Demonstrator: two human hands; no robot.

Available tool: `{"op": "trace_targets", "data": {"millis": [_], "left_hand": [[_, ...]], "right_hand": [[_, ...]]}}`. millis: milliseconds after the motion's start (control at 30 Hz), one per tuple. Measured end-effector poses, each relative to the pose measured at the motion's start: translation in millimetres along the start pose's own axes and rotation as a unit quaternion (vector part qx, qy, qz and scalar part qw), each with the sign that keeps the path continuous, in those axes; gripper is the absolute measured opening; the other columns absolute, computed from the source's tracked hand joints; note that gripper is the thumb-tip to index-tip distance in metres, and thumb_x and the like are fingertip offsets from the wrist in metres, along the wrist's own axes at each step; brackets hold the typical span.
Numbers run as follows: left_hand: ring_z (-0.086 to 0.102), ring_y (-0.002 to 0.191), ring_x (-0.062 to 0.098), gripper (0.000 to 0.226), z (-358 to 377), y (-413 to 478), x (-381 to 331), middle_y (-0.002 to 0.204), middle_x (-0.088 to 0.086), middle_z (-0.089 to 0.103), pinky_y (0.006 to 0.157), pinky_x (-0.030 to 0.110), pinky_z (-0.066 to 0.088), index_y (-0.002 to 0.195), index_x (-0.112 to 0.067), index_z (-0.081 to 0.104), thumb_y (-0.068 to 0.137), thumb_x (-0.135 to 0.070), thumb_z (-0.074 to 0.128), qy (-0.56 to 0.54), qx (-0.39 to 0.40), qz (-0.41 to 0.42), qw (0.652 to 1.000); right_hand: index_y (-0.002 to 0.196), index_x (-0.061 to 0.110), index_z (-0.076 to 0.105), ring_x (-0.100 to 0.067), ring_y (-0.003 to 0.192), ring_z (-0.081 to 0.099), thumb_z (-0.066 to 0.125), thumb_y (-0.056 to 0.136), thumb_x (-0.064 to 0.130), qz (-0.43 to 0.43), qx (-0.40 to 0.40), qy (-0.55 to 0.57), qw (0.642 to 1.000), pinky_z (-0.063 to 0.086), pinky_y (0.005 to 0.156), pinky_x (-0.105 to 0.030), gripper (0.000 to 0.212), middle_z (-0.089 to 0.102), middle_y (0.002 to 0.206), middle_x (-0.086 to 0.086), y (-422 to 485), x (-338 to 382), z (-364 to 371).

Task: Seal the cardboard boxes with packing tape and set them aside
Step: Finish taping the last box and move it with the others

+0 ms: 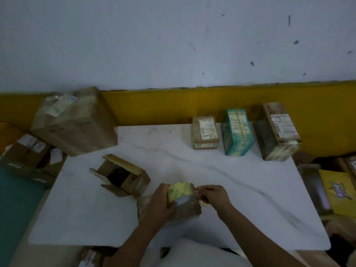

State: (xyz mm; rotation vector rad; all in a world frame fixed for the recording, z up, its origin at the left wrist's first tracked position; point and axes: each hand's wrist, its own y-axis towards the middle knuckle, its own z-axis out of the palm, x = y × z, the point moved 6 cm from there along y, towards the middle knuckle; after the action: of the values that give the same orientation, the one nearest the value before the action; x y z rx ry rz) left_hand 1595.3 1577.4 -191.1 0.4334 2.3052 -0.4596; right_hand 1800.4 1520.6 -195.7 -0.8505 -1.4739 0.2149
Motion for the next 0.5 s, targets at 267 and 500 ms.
{"op": "trace_targets", "data": {"millis": [267,500], "left_hand": [[0.053,0.104,0.001,0.044,16.1,-4.2,13.5,0.115,-0.002,0.057,0.093,0.016,0.044,0.123,-0.017,0.050,0.081,-0.029,0.060,0.006,-0.034,0.029,0.999],[0.056,0.105,0.009,0.053,16.8,-7.5,5.9,0.118,-0.003,0.057,0.087,0.019,0.043,0.128,-0.016,0.046,0.083,-0.042,0.055,-0.011,-0.028,-0.001,1.000]], "right_hand": [[0.082,0.003,0.078,-0.011,0.055,0.066,0.065,0.088,0.004,-0.011,-0.011,-0.040,0.999,0.053,0.057,-0.018,0.014,0.073,0.065,-0.007,11.7,-20.6,-18.2],[0.082,0.004,0.078,-0.011,0.054,0.066,0.068,0.088,0.009,0.009,0.000,-0.073,0.997,0.053,0.056,-0.018,0.012,0.073,0.066,-0.008,29.4,-32.3,-14.1]]}}
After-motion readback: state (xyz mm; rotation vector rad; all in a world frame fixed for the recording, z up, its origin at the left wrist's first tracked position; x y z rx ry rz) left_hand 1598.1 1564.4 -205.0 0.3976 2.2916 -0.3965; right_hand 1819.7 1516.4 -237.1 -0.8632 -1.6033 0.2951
